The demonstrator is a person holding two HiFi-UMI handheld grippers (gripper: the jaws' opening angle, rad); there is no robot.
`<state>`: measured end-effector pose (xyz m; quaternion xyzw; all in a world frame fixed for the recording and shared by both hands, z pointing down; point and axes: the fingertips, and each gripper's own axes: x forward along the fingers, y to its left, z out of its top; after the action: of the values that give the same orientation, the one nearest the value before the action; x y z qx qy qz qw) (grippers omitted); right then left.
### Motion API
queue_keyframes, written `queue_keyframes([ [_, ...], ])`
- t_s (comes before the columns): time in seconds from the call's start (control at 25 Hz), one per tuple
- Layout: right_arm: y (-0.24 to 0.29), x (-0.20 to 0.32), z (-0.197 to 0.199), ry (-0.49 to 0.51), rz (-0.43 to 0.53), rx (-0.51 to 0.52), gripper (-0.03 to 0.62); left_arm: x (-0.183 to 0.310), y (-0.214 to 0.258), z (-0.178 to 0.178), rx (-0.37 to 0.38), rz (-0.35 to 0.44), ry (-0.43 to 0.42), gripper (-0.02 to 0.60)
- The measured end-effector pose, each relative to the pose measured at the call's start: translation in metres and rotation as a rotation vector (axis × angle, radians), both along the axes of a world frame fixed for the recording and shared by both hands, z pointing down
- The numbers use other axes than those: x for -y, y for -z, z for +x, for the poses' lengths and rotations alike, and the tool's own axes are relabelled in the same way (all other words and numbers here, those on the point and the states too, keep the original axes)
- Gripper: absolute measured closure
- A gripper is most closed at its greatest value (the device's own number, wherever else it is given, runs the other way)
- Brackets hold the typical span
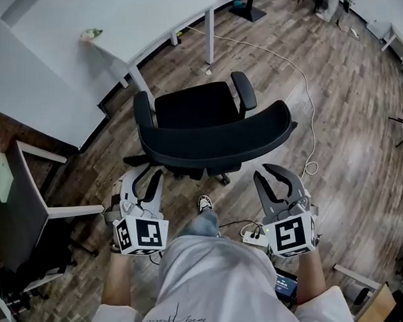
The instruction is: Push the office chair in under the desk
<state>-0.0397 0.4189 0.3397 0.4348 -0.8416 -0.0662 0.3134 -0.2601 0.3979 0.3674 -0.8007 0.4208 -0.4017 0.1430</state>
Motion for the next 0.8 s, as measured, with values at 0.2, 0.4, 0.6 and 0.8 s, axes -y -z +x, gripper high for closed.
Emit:
queue_keyframes([
  [0.2,-0.021,0.035,0.022,0.051,-0.018,-0.248,0.422,0.004,-0.017,0.009,0.093,-0.089,-0.110,0.398],
  [0.4,-0.052,0.068,0.029,0.117,-0.031,-0.559,0.365,0.021,-0.035,-0.007,0.196,-0.099,-0.164,0.388],
  [0.6,-0.069,0.084,0.032,0.180,-0.039,-0.673,0.374,0.028,-0.042,-0.004,0.189,-0.106,-0.221,0.390],
  [0.8,-0.071,0.091,0.035,0.193,-0.031,-0.691,0.386,0.032,-0.044,-0.001,0.166,-0.090,-0.237,0.383],
])
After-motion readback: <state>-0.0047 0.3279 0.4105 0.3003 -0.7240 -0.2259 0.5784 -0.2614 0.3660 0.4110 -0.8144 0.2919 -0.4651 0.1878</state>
